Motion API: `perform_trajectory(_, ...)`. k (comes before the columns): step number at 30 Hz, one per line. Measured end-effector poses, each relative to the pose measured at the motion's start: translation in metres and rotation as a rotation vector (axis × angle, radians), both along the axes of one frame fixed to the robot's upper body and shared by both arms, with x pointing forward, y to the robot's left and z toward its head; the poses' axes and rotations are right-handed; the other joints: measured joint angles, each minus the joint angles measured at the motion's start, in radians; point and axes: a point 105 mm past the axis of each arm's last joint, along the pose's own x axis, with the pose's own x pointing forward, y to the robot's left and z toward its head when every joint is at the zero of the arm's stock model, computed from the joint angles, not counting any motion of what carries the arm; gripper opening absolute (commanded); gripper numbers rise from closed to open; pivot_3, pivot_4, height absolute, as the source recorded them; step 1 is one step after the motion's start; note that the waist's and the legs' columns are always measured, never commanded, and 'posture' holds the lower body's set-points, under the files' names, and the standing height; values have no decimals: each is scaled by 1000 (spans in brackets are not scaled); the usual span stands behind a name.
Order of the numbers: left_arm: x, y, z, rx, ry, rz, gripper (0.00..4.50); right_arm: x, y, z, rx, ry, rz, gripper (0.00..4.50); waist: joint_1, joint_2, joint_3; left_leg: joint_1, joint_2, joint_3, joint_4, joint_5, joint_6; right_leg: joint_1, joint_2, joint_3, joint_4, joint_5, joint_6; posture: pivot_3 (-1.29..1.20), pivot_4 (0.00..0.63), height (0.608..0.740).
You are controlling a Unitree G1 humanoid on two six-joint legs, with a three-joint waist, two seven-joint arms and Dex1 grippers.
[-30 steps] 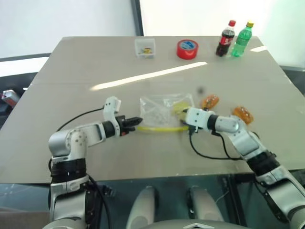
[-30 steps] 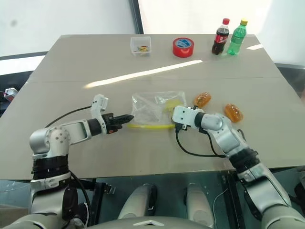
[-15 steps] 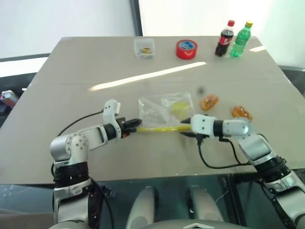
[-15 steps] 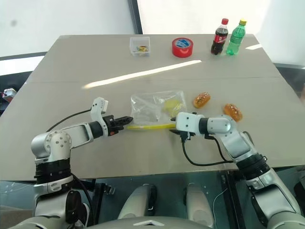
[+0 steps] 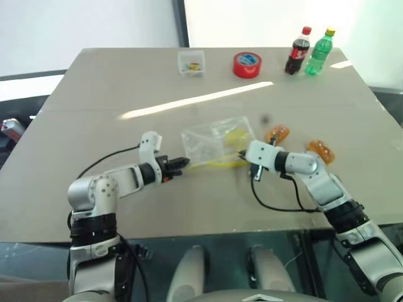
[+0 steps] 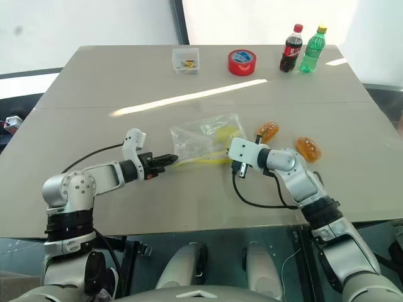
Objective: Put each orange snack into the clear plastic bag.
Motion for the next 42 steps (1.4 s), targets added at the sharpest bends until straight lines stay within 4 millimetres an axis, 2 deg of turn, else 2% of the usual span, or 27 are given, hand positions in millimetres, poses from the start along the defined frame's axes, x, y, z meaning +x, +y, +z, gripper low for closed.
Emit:
perform_trajectory(2, 3, 1, 3, 7, -56, 6, 795, 1, 1, 0, 3, 0, -5, 0, 0, 0, 0, 0, 0, 0, 0, 0, 0, 0, 0, 0, 0, 0, 0, 0, 150, 740)
perform_trajectory(5, 10, 5, 16, 62, -178, 36, 2055, 7, 2, -2, 12, -10, -40, 0, 0, 0, 0, 0, 0, 1, 0, 0, 0, 0, 0, 1, 0, 0, 0, 0, 150, 740)
perform_trajectory(10, 17, 7, 44, 318, -473, 58, 2055, 17, 1, 8, 4, -60, -57, 0, 1, 0, 0, 0, 0, 2, -2, 0, 0, -1, -1, 1, -2, 0, 0, 0, 150, 740)
perform_trajectory(11, 10, -2, 61, 412, -627, 14, 2055, 19, 2, 12, -2, -83, -49, 0, 1, 0, 0, 0, 0, 2, -4, 0, 0, -1, -1, 1, -3, 0, 0, 0, 150, 740)
perform_trajectory(13, 6, -8, 67, 436, -681, -12, 2055, 19, 2, 12, -4, -86, -45, 0, 3, 0, 0, 0, 0, 1, -5, 0, 0, -1, -1, 1, -4, 0, 0, 0, 150, 740)
perform_trajectory(15, -9, -14, 61, 601, -757, -138, 2055, 19, 4, 12, -3, -90, -35, 0, -1, 1, 0, 0, 0, 4, -8, 0, 0, -2, -1, 4, -6, 0, 0, 0, 150, 740)
perform_trajectory(17, -23, -21, 39, 741, -780, -275, 2055, 20, 3, 10, -5, -85, -39, 0, -2, 1, 0, 0, 0, 6, -11, 0, 0, -4, -2, 5, -6, 0, 0, 0, 150, 740)
perform_trajectory(20, -27, -24, 21, 841, -791, -342, 2055, 20, 6, 10, -1, -83, -30, 0, 0, 1, 0, -1, 0, 5, -12, 0, 0, -5, -1, 5, -7, 0, 0, 0, 150, 740)
perform_trajectory(23, -21, -17, 12, 944, -806, -358, 2055, 19, 10, 13, 7, -92, -13, 0, 0, 1, 0, -1, 0, 6, -12, 0, 0, -5, 0, 4, -7, 0, 0, 0, 150, 740)
perform_trajectory(25, -16, -14, 10, 977, -816, -354, 2055, 18, 12, 14, 8, -92, -5, 0, 0, 1, 0, -1, 0, 6, -12, 0, 0, -5, 0, 4, -7, 0, 0, 0, 150, 740)
perform_trajectory(30, 0, -15, 25, 1006, -902, -298, 2055, 17, 14, 15, 10, -90, 8, 0, 1, 1, 0, -1, 0, 7, -11, 0, 0, -5, 0, 4, -7, 0, 0, 0, 150, 740)
perform_trajectory(37, 6, -16, 21, 1004, -916, -298, 2055, 14, 18, 23, 19, -114, 24, 0, -3, 1, 0, -1, 0, 7, -11, 0, 0, -5, 0, 3, -6, 0, 0, 0, 150, 740)
perform_trajectory(42, 4, -24, 28, 987, -984, -334, 2055, 15, 17, 22, 17, -109, 13, 0, -1, 1, 0, -1, 0, 7, -11, 0, 0, -5, 0, 4, -6, 0, 0, 0, 150, 740)
